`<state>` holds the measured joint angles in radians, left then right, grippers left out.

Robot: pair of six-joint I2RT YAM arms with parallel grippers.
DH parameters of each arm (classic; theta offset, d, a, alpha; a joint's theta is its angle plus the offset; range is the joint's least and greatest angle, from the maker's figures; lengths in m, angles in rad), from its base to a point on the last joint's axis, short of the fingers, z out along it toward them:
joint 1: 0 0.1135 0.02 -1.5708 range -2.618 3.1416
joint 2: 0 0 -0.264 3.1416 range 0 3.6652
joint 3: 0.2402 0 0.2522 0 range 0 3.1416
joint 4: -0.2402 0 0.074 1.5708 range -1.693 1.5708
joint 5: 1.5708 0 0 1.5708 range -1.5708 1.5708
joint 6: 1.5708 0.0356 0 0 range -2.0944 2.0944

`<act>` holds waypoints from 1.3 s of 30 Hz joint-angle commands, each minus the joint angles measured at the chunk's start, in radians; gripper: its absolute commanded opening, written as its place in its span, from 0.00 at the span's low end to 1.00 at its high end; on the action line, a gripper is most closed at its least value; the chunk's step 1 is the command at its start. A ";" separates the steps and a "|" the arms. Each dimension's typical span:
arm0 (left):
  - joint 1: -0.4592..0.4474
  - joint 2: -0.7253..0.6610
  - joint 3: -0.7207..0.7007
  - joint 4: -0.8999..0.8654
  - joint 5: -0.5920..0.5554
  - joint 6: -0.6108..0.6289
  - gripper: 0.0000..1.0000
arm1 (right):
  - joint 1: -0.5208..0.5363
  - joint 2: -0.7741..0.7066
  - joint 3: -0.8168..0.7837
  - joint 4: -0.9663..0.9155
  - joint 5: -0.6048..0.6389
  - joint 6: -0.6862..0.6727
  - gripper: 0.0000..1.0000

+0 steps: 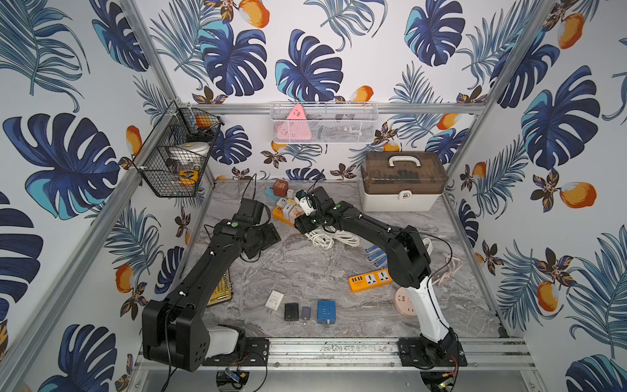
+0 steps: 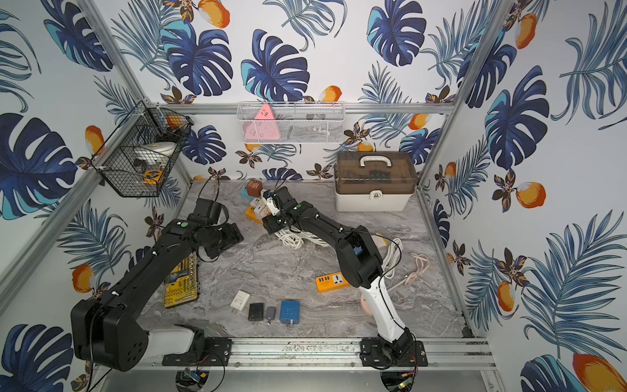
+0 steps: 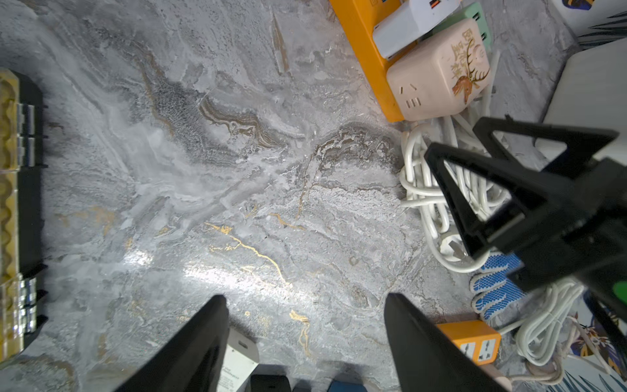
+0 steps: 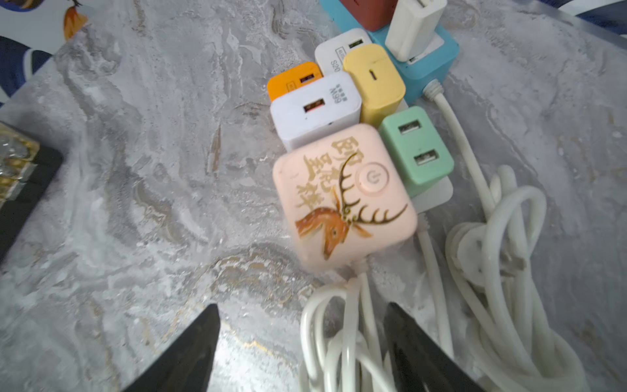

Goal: Pull the plug off the socket
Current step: Move the socket to the center of the board.

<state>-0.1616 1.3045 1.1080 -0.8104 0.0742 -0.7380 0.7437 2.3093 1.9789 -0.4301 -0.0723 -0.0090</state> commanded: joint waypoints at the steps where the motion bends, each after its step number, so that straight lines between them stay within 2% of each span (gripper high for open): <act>1: -0.017 -0.037 -0.024 -0.025 0.008 -0.020 0.79 | 0.000 0.055 0.062 -0.039 0.035 -0.028 0.78; 12: -0.055 -0.129 -0.016 -0.112 0.004 -0.040 0.79 | 0.019 0.194 0.258 -0.087 0.039 -0.044 0.76; 16: -0.063 -0.166 -0.029 -0.134 0.029 -0.060 0.78 | 0.026 0.211 0.275 -0.097 0.109 -0.058 0.76; 21: -0.071 -0.216 -0.041 -0.165 0.050 -0.075 0.78 | 0.033 0.223 0.299 -0.109 0.196 -0.072 0.84; 30: -0.071 -0.260 -0.047 -0.207 0.057 -0.065 0.78 | 0.053 0.228 0.307 -0.075 0.167 -0.098 0.87; 39: -0.071 -0.256 -0.042 -0.214 0.065 -0.060 0.78 | 0.057 0.270 0.385 -0.076 0.212 -0.095 0.92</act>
<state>-0.2306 1.0481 1.0599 -1.0107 0.1314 -0.7986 0.8001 2.5668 2.3325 -0.5251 0.1196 -0.0944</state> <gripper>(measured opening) 0.777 0.919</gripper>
